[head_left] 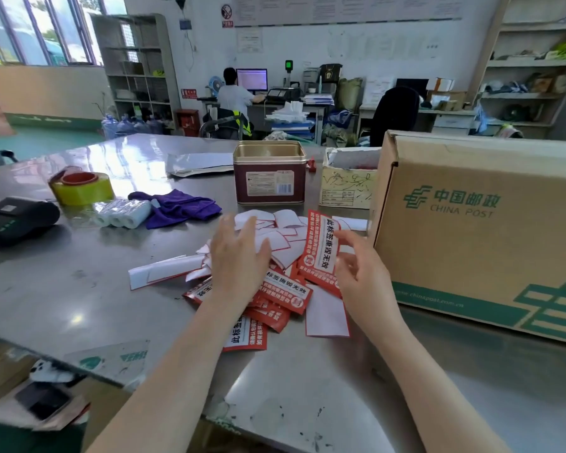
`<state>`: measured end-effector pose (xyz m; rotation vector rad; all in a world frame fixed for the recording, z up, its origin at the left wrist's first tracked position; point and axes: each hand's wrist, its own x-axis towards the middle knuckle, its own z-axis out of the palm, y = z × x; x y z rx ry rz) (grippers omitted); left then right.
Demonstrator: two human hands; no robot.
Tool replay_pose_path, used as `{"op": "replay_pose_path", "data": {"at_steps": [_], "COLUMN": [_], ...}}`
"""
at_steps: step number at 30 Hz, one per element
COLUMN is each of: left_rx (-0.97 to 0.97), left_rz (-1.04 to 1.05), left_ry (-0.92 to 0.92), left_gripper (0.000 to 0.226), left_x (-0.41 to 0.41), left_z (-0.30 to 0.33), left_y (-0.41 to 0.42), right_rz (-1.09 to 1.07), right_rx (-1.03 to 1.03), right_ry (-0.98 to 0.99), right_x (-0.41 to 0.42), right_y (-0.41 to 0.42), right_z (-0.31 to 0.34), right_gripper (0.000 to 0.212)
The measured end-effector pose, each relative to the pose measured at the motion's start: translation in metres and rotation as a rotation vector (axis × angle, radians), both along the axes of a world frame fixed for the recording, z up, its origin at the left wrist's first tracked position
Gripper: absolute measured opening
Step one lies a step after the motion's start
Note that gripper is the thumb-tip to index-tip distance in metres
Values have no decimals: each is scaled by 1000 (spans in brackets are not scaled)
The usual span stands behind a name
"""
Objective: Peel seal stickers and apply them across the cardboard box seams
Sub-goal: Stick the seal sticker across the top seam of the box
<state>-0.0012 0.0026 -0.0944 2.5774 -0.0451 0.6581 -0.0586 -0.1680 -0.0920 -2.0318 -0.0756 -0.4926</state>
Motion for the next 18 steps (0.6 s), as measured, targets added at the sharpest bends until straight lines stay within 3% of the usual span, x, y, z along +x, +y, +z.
{"op": "replay_pose_path", "data": {"at_steps": [3,12,18], "left_rx": [-202,-14,-339], "left_rz": [-278,-433,-509], "left_ry": [-156,-395,-483], "left_gripper": [42,16,22], "left_x": [-10,-14,-19], "left_z": [14,50,110], "left_y": [-13,-34,-60], "right_rz": [-15,-59,-55], "right_rx": [-55,-174,25], "right_ry": [-19,-234,-341], "right_x": [-1,-23,-54], "right_y": [0,-5,-17], "right_z": [-1,28,103], "right_gripper": [35,31,45]}}
